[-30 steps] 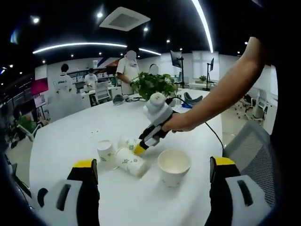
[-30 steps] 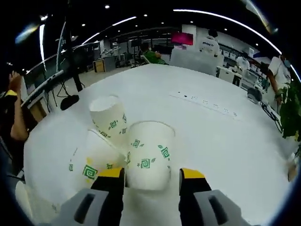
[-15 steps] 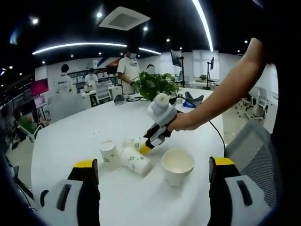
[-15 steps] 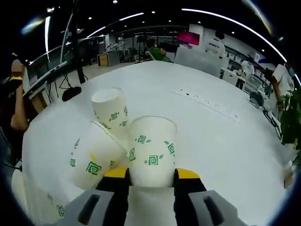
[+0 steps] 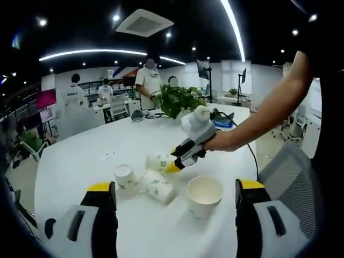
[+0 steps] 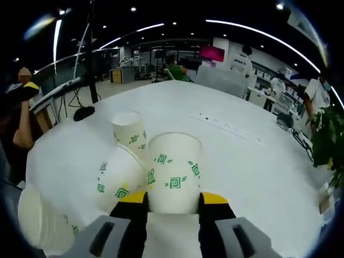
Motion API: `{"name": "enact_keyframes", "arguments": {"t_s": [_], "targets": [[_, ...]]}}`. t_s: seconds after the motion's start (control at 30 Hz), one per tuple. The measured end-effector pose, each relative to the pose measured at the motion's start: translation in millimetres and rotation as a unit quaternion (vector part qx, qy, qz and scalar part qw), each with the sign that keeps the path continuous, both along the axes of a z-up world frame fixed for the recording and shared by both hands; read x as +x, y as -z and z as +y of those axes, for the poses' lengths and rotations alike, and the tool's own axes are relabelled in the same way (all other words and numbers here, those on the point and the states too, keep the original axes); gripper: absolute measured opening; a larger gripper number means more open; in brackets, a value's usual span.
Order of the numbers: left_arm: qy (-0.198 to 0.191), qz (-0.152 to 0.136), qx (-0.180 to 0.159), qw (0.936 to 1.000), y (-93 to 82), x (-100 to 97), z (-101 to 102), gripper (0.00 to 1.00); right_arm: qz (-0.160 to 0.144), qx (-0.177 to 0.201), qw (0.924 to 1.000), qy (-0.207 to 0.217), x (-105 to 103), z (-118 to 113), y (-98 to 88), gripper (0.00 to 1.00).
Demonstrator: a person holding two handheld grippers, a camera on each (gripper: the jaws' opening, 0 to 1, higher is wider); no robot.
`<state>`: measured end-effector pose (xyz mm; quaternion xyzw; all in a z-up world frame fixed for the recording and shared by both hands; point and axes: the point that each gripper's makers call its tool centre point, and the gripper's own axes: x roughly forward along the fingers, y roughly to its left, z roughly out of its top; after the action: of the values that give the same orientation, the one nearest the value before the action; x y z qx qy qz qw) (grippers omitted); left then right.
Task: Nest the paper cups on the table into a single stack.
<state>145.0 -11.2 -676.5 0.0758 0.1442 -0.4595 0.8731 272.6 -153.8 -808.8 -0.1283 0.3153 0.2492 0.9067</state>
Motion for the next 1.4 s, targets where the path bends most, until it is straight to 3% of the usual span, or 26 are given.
{"name": "enact_keyframes", "arguments": {"t_s": [0.53,0.97,1.4], "targets": [[0.007,0.009,-0.010,0.9999,-6.1,6.9,-8.4,0.78,-0.015,0.056,0.9983,0.005,-38.9,-19.9,-40.5,0.35],[0.029,0.016,-0.008,0.9994,-14.0,7.1,-19.2,0.64,-0.047,0.113,0.9910,-0.055,-89.5,0.4,-77.2,0.36],[0.086,0.022,-0.027,0.9957,-32.7,-5.4,-44.2,0.48,-0.071,0.131,0.9833,-0.104,-126.7,15.4,-107.1,0.36]]}}
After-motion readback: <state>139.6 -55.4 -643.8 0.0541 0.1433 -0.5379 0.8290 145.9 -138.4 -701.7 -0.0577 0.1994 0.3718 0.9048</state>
